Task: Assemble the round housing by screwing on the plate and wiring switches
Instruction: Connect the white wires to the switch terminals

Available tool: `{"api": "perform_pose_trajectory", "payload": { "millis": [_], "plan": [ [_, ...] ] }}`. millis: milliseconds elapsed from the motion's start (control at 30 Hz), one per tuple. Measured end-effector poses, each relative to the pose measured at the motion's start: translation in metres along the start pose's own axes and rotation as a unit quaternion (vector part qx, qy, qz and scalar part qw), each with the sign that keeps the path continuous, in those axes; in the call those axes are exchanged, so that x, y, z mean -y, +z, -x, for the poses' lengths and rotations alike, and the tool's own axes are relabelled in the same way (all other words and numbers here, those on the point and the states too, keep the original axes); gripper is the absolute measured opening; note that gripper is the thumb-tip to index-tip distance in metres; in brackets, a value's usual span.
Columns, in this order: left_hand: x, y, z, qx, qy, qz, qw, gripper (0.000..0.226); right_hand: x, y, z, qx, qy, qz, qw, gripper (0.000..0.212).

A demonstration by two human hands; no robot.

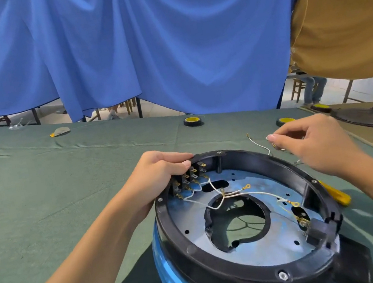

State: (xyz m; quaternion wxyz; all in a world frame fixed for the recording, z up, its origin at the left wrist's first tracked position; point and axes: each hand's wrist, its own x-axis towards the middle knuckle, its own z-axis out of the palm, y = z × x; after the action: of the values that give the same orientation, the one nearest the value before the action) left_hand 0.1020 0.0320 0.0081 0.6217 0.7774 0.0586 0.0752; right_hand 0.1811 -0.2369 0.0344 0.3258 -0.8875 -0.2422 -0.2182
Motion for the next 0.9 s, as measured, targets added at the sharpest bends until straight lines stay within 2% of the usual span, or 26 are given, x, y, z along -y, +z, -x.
{"api": "perform_pose_trajectory", "payload": {
  "millis": [167,267,400,533,600,667,767,900],
  "plan": [
    [0.0,-0.001,-0.001,0.001,-0.01,0.001,1.0,0.024,-0.029,-0.001,-0.016,-0.005,0.05,-0.018,0.999,0.023],
    [-0.002,-0.001,0.0,0.017,-0.016,-0.004,1.0,0.025,-0.05,-0.008,-0.028,0.02,0.096,-0.031,0.995,0.025],
    [-0.011,-0.002,-0.004,0.019,-0.037,-0.028,0.999,0.027,-0.072,-0.001,-0.037,0.07,0.103,0.049,0.991,0.012],
    [-0.021,0.006,-0.018,-0.013,0.003,-0.173,0.985,0.021,-0.087,0.011,-0.038,0.058,0.091,0.085,0.991,0.01],
    [-0.025,0.013,-0.025,-0.007,0.028,-0.229,0.973,0.015,-0.095,0.015,-0.037,0.054,0.095,0.1,0.989,0.013],
    [-0.027,0.016,-0.03,0.011,0.051,-0.269,0.962,0.018,-0.102,0.017,-0.034,0.058,0.095,0.127,0.986,0.021],
    [-0.025,0.016,-0.033,0.047,0.061,-0.27,0.96,0.018,-0.11,0.021,-0.03,0.046,0.1,0.154,0.982,0.024],
    [-0.018,0.011,-0.032,0.05,0.067,-0.248,0.965,0.016,-0.115,0.028,-0.027,0.048,0.14,0.141,0.979,0.022]
  ]
}}
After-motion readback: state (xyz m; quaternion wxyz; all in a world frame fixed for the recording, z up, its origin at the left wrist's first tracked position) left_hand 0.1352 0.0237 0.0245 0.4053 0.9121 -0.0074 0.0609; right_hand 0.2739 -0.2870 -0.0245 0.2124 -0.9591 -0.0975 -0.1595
